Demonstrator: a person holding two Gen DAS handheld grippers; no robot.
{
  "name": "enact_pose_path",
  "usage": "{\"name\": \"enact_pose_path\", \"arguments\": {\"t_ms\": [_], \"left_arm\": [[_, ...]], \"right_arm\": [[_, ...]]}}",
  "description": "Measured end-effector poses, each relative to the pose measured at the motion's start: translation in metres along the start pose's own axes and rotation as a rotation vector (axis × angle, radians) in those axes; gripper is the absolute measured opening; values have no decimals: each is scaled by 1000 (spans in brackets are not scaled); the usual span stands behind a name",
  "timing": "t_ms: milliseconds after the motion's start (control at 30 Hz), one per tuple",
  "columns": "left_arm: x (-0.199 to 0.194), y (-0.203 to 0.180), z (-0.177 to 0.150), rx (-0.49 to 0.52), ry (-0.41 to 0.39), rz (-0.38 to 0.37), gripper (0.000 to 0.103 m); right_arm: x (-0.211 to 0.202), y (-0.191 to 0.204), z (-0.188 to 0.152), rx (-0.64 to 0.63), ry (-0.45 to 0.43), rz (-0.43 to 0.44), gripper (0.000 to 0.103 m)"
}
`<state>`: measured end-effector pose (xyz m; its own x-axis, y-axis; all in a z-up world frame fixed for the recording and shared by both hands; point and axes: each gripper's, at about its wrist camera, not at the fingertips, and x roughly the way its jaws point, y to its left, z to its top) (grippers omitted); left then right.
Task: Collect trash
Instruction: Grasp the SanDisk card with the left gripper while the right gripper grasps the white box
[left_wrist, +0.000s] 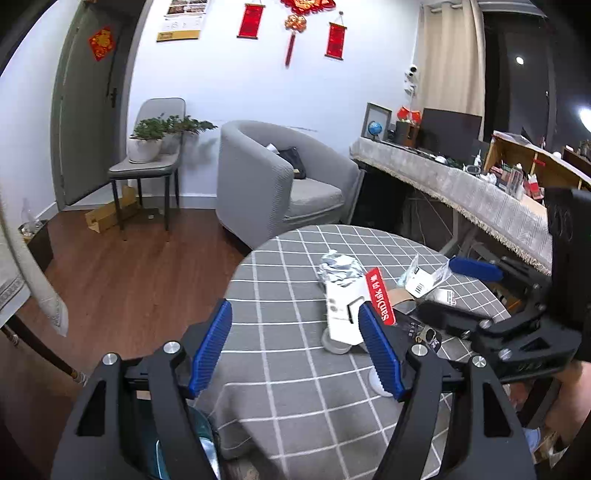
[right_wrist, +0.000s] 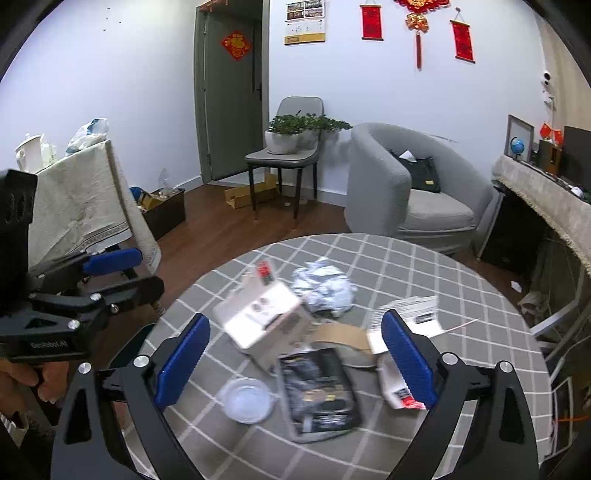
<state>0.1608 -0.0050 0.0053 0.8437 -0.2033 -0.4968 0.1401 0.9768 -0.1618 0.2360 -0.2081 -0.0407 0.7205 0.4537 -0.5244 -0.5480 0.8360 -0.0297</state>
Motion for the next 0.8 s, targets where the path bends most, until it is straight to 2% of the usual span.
{"name": "enact_pose_path", "arguments": {"t_ms": [167, 300, 433, 500, 633, 800], "left_arm": [[27, -11, -1, 16, 40, -12, 71], [46, -15, -5, 35, 77, -11, 61], [65, -15, -7, 44, 121, -14, 58], [72, -15, -6, 32, 135, -28, 46], [80, -13, -4, 26, 153, -52, 35], [90, -12, -1, 19, 177, -83, 10]], "right_arm": [[-3, -29, 0, 19, -14, -29, 97], [-3, -49, 0, 43, -17, -46, 98], [3, -72, 0, 64, -3, -61, 99], [6, -81, -1, 72, 3, -53, 99], [16, -97, -5, 100, 29, -31, 99], [32, -110, -11, 146, 56, 59, 99]]}}
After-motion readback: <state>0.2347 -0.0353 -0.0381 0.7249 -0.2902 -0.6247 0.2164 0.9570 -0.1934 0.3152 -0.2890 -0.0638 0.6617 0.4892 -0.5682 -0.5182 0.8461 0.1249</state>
